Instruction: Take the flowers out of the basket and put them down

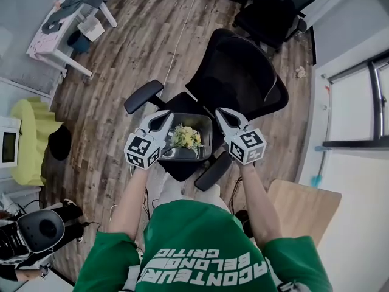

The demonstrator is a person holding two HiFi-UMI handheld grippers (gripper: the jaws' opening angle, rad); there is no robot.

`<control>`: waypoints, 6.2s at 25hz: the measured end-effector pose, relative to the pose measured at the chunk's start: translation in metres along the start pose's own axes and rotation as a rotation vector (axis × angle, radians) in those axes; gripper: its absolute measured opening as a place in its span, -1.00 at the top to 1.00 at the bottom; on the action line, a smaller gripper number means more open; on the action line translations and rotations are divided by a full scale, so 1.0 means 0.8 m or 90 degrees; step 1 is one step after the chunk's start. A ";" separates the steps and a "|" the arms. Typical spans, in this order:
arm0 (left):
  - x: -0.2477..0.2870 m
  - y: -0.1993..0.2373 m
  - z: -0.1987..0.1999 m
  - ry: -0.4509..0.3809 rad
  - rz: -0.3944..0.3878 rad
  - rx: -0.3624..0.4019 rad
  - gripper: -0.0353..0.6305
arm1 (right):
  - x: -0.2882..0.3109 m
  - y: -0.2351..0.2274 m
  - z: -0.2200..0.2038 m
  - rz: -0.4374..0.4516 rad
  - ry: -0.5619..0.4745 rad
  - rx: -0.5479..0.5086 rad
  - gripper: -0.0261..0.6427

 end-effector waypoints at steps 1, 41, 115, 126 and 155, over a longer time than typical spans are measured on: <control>0.002 0.000 -0.004 0.003 0.001 -0.003 0.83 | 0.001 -0.001 -0.004 -0.001 0.005 0.002 0.90; 0.119 0.035 -0.335 0.218 -0.083 -0.128 0.83 | 0.117 -0.069 -0.272 -0.014 0.081 0.211 0.90; 0.160 -0.003 -0.444 0.389 -0.225 0.008 0.73 | 0.082 -0.080 -0.322 -0.114 0.067 0.217 0.90; 0.136 0.021 -0.246 0.234 -0.222 0.011 0.73 | 0.053 -0.077 -0.200 -0.153 0.038 0.142 0.90; 0.047 0.123 0.160 -0.084 -0.184 0.015 0.73 | 0.060 0.069 0.149 -0.147 -0.112 -0.088 0.90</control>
Point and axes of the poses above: the fingertips, and each gripper's own axes: x forward along the fingers, y to its left, z out of its top, the point moved 4 cm from there along -x, backward along the fingers, and after that the axes turned 8 degrees about z, right-handed, at the moved point
